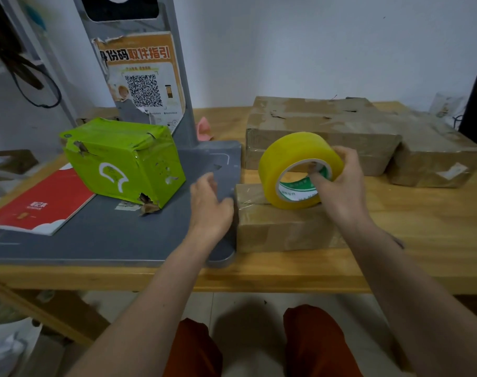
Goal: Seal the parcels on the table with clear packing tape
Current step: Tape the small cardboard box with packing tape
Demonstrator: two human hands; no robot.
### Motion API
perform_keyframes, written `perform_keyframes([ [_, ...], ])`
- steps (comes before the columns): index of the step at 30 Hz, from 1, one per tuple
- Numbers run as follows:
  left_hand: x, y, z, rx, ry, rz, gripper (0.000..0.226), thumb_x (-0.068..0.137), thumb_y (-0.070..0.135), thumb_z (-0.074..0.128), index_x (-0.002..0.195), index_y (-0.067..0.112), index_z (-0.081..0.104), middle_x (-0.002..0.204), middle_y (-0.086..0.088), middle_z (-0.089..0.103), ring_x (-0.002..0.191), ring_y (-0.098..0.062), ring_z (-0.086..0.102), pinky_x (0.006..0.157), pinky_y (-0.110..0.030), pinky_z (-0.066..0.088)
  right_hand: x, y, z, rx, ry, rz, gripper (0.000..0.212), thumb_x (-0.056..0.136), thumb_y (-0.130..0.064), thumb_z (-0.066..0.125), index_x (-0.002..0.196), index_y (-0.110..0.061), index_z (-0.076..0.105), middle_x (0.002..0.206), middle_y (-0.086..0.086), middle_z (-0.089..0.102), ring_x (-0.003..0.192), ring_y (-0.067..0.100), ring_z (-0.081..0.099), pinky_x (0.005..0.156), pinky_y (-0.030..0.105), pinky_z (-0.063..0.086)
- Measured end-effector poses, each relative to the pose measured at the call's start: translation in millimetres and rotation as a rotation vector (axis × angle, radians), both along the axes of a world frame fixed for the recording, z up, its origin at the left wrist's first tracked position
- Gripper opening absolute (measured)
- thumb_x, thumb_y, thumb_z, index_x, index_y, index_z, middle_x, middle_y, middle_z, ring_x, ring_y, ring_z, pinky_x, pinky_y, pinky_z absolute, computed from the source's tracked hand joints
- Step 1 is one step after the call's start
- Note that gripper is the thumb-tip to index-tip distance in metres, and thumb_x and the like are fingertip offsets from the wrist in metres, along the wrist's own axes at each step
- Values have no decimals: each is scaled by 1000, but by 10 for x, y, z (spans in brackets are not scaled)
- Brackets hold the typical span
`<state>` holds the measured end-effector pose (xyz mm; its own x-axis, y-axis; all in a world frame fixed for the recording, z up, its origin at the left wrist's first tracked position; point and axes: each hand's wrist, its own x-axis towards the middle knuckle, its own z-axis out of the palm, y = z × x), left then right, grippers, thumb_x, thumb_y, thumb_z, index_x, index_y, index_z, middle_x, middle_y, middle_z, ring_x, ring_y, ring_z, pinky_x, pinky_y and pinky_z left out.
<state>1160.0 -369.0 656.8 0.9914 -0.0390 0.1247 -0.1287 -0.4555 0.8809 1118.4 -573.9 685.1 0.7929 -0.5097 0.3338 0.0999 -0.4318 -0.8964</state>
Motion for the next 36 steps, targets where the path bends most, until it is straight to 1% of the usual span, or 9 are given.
perform_keyframes([
  [3,25,-66,177,63,23,-398,93,76,44,65,156,26,21,155,14,20,146,-6,15,120,-37,22,21,-20,-92,145,65,38,41,86,-20,73,119,-21,48,109,1,59,101,16,60,70,21,47],
  [6,64,-190,131,471,-12,-513,129,53,73,80,157,32,14,160,11,16,149,-14,9,121,-47,22,48,-26,-98,152,97,87,39,80,-20,78,114,-19,59,105,1,67,100,19,63,83,37,53],
  [13,59,-220,91,671,-75,-394,134,52,71,83,156,27,9,151,2,28,143,-17,19,113,-43,36,45,-127,20,58,103,175,22,88,-6,68,99,-20,55,87,-4,61,79,7,58,63,16,46],
  [16,-1,-224,147,738,-45,-408,142,60,70,80,158,19,-9,163,3,9,150,-16,4,120,-40,20,-6,-306,79,-8,108,155,20,89,-3,66,100,-15,54,90,3,60,84,20,59,73,33,48],
  [23,-43,-260,181,727,-27,-420,141,63,67,80,157,20,-14,165,4,4,151,-16,-2,120,-38,16,-105,-573,-16,169,110,67,40,84,-13,75,120,-12,58,106,7,66,96,21,65,82,40,54],
  [26,-58,-269,215,758,-26,-428,140,64,67,79,157,21,-14,164,2,6,151,-19,1,120,-39,16,-101,-531,-118,194,109,85,26,78,-6,79,100,-9,65,86,-3,67,72,-6,65,62,13,51],
  [28,-33,-291,249,844,-18,-428,139,63,71,77,157,19,-12,163,-1,11,150,-24,5,121,-41,13,-92,-519,-115,178,110,105,22,80,-3,76,96,-13,64,80,-9,63,65,-7,61,53,7,45],
  [32,38,-485,391,1114,-3,-437,141,59,78,74,158,20,-8,156,-16,26,146,-36,20,123,-49,5,-55,-545,-109,173,120,88,26,84,-10,73,109,-12,66,93,1,68,88,17,64,73,28,49],
  [36,-20,-689,334,996,-95,-497,122,57,72,80,150,25,18,138,-7,42,132,-28,35,109,-40,30,-49,-510,-132,145,123,55,33,80,-16,78,111,-13,66,99,3,69,92,19,65,78,35,52],
])
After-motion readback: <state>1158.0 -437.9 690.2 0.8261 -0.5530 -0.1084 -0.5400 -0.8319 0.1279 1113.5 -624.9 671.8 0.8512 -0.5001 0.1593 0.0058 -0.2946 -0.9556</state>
